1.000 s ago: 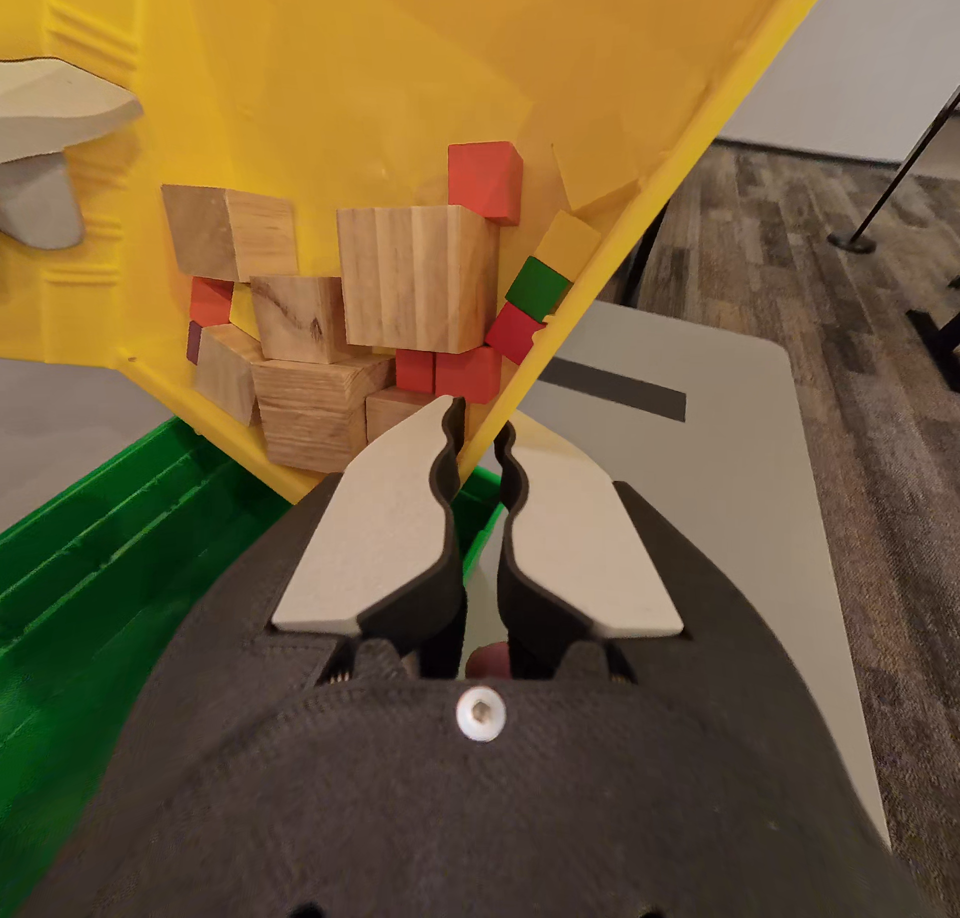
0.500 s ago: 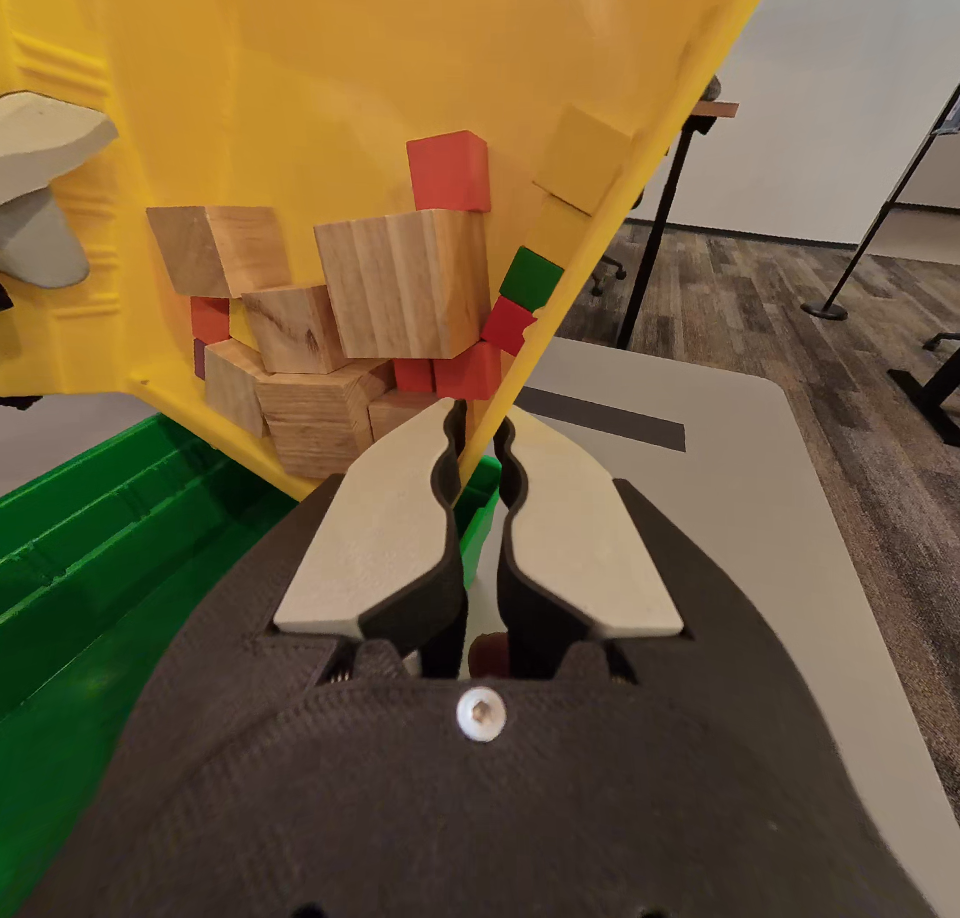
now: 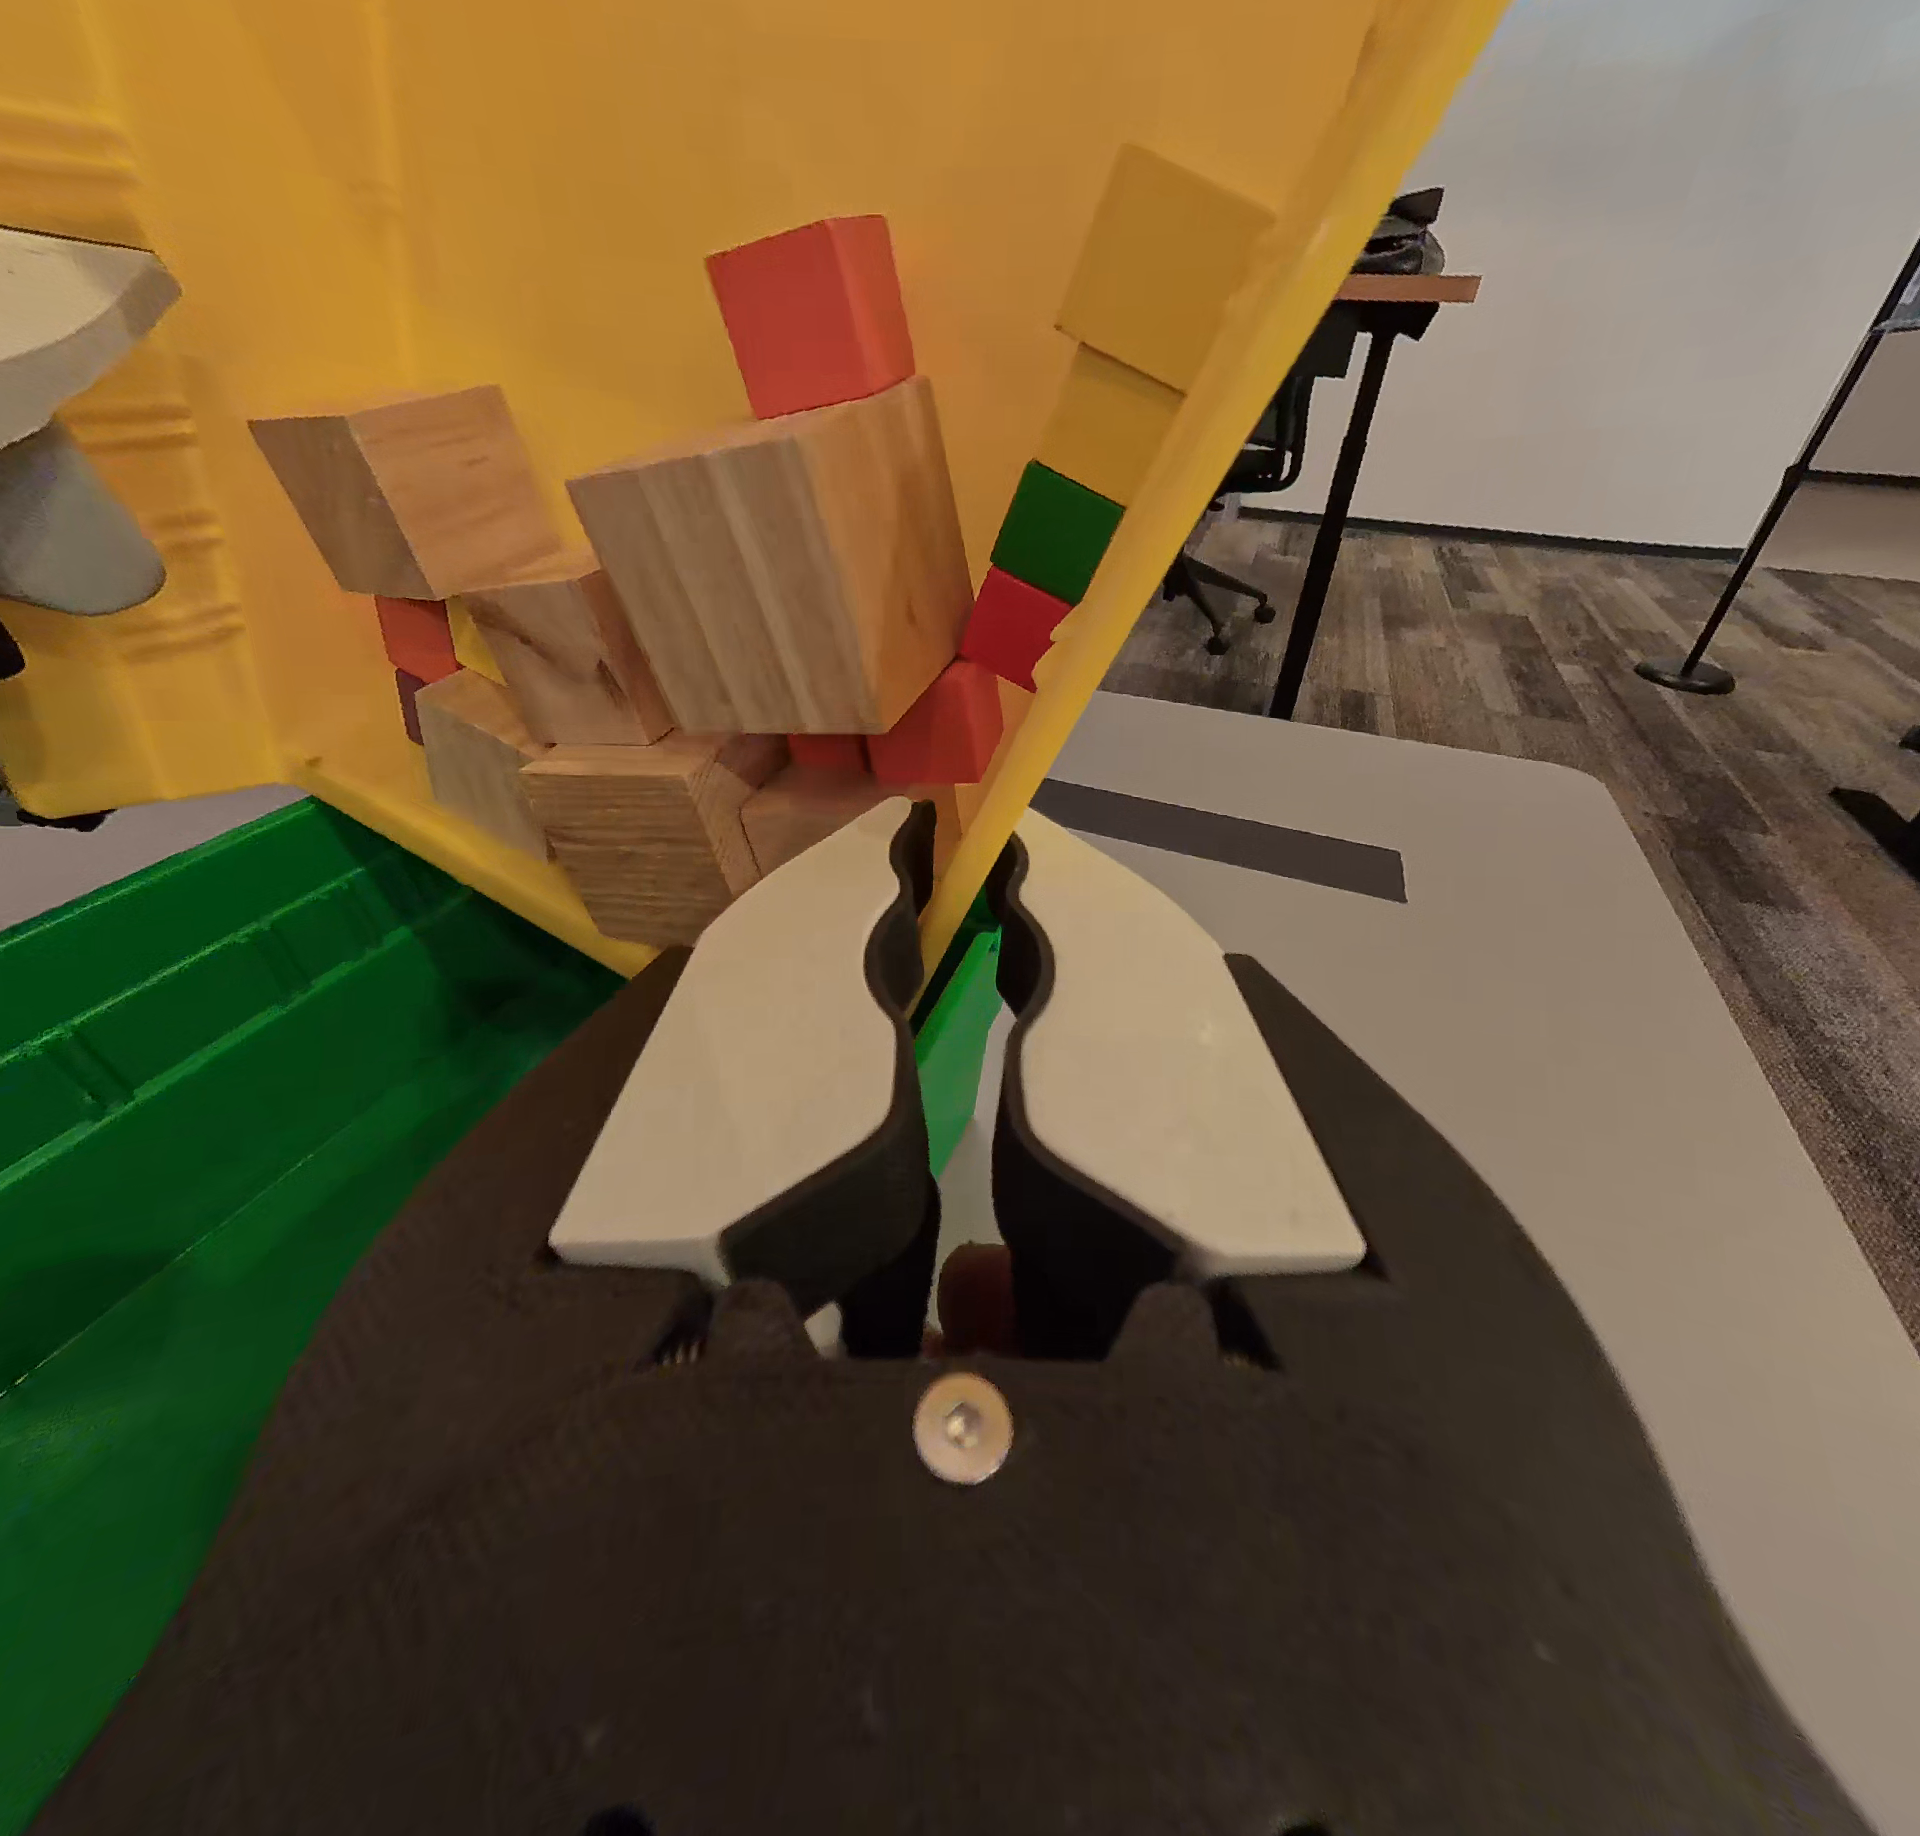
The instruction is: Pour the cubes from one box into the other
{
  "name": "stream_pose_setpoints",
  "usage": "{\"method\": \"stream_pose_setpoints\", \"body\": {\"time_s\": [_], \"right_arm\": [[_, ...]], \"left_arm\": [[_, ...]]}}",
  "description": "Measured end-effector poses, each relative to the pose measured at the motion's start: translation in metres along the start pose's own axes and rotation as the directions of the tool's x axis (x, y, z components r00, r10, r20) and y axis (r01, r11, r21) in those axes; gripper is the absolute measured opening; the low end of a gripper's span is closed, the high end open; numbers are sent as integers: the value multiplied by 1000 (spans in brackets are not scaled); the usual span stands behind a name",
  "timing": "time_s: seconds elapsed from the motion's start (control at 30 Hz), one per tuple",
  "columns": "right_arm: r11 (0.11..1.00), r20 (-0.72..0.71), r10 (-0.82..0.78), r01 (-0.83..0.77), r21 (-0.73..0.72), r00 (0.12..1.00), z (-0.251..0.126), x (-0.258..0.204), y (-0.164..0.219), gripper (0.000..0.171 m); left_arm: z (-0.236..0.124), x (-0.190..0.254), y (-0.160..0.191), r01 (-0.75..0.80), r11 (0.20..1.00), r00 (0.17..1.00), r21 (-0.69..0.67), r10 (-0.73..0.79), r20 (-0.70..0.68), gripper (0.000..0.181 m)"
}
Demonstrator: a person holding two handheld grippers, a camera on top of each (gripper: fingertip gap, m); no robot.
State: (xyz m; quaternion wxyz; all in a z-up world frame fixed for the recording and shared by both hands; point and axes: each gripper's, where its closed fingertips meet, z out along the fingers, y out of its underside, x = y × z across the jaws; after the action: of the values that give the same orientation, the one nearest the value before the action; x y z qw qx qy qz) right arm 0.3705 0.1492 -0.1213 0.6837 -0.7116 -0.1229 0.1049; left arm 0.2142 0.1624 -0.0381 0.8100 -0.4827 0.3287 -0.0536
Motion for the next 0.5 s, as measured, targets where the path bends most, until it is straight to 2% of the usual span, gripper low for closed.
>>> {"method": "stream_pose_setpoints", "body": {"time_s": [0.5], "right_arm": [[1000,-9,-13,13,-17,1000,1,1,6,4]], "left_arm": [[0,3,1,-90,996,993,24,88,80,15]]}}
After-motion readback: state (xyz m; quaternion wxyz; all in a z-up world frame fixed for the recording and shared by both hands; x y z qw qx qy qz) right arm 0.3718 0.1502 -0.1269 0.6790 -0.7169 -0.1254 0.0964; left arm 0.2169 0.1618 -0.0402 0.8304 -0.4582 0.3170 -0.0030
